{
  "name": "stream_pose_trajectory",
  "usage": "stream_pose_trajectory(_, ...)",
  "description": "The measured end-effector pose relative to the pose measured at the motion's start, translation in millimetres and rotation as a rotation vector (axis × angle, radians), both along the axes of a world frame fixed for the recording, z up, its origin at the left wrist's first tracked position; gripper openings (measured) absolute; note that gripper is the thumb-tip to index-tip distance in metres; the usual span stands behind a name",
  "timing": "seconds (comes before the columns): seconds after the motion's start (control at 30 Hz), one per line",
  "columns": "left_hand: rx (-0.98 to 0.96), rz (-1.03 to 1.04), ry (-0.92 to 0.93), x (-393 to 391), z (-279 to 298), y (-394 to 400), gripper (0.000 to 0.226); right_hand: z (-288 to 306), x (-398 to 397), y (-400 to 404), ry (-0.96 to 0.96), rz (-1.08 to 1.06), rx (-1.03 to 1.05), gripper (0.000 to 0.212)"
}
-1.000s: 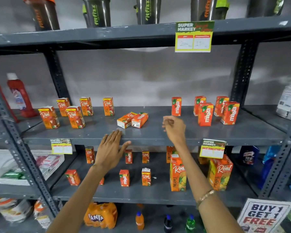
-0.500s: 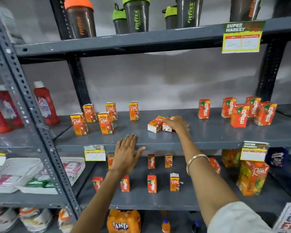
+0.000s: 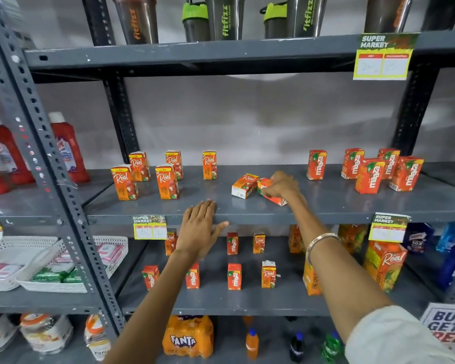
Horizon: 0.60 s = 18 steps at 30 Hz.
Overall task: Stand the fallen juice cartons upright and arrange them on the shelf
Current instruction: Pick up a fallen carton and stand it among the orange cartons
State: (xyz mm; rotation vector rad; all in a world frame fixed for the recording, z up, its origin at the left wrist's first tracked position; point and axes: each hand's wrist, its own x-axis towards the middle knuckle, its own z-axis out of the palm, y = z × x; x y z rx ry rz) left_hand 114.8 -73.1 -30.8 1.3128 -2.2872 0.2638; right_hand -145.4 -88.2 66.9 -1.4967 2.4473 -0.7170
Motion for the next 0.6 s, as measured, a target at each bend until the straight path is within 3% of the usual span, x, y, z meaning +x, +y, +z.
stream_pose_trajectory(0.13, 0.005, 0.006, 0.016, 0, -1, 1, 0.074, -5, 4, 38, 0.061, 0.224, -0.233, 0.051)
stream_pose_trajectory(0.27, 0.022, 0.019, 0.017, 0, 1, 3, 0.075, 3, 19, 84, -0.503, 0.465, -0.4, 0.04)
stream_pose_trajectory(0.4, 0.034, 0.018, 0.01, -2, 3, 8, 0.075, 24, 39, 129, -0.94, 0.525, -0.556, 0.029)
stream_pose_trajectory(0.6, 0.058, 0.046, -0.011, -4, 5, 10, 0.076, 66, 54, 202, -1.17, 0.647, -0.699, 0.029)
